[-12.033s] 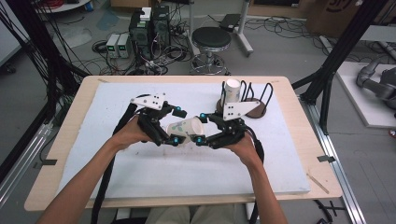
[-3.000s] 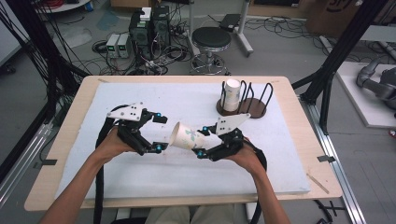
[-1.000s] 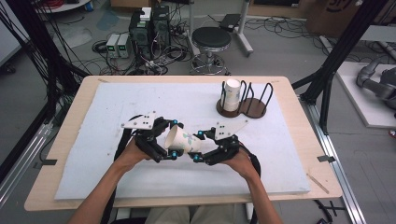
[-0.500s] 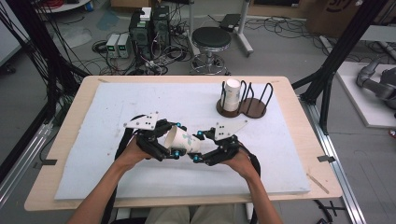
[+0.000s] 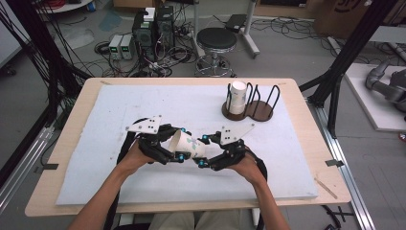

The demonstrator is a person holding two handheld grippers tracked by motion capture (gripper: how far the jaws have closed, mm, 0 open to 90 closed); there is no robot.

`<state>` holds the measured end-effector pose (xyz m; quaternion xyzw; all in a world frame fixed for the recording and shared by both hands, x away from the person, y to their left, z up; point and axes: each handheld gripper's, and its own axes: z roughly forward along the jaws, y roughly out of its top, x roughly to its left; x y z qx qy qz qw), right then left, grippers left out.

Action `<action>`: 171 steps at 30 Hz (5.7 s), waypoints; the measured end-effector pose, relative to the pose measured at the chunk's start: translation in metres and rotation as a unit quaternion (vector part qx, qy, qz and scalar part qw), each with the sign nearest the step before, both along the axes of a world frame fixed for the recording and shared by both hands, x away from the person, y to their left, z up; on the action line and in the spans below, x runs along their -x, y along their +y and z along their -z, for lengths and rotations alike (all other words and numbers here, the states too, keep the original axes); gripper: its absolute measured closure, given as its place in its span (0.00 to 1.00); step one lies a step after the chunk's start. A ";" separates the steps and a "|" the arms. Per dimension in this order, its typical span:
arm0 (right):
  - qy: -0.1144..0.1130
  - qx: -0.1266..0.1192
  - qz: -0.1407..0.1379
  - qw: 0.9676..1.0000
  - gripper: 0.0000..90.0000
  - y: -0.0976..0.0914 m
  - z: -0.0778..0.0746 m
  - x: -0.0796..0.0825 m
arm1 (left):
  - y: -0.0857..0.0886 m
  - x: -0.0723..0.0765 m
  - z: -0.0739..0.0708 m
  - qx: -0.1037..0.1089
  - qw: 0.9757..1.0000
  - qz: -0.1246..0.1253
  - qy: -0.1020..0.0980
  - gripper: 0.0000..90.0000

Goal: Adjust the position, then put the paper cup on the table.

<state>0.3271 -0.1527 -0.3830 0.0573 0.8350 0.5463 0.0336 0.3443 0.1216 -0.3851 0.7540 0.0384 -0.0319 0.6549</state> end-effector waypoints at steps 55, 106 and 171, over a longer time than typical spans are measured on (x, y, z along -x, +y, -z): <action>0.011 0.009 0.152 0.988 0.23 -0.042 0.018 0.010 | 0.012 -0.007 -0.023 -0.127 0.990 -0.055 -0.035 0.32; 0.005 0.020 0.374 0.927 0.19 -0.090 0.060 0.007 | -0.008 -0.047 -0.038 -0.360 0.931 -0.060 -0.032 0.32; 0.012 0.027 0.383 0.923 0.19 -0.092 0.067 0.006 | -0.036 -0.060 -0.015 -0.418 0.905 -0.080 -0.024 0.32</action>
